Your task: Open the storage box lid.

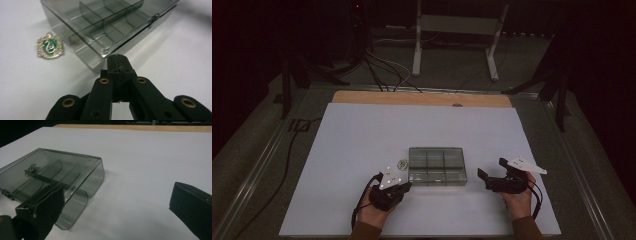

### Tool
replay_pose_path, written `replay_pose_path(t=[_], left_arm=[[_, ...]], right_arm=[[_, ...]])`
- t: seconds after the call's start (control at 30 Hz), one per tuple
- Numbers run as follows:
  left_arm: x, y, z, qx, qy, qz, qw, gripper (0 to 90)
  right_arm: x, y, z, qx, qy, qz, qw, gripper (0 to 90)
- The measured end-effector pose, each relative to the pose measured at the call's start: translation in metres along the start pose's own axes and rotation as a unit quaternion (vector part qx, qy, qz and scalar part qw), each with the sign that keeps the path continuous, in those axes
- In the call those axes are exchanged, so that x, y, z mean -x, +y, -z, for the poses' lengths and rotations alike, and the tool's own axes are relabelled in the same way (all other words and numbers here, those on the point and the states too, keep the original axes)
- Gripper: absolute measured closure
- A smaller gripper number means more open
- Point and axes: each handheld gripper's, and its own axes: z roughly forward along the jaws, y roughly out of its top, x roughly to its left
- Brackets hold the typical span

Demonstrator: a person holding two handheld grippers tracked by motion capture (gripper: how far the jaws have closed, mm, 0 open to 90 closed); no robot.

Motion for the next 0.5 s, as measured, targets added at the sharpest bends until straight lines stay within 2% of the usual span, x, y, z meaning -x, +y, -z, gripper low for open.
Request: replay_pose_path(t=[0.13, 0.5], left_arm=[[-0.0041, -0.0005, -0.0001, -0.005, 0.014, 0.008, 0.9999, 90.0], [-0.0056, -0.0001, 0.0002, -0.001, 0.022, 0.011, 0.9997, 90.0]], right_arm=[[0.0003, 0.0, -0.0002, 0.001, 0.002, 0.0, 1.0, 0.0], [0.0004, -0.0008, -0.0011, 0.0, 0.006, 0.0, 1.0, 0.0]])
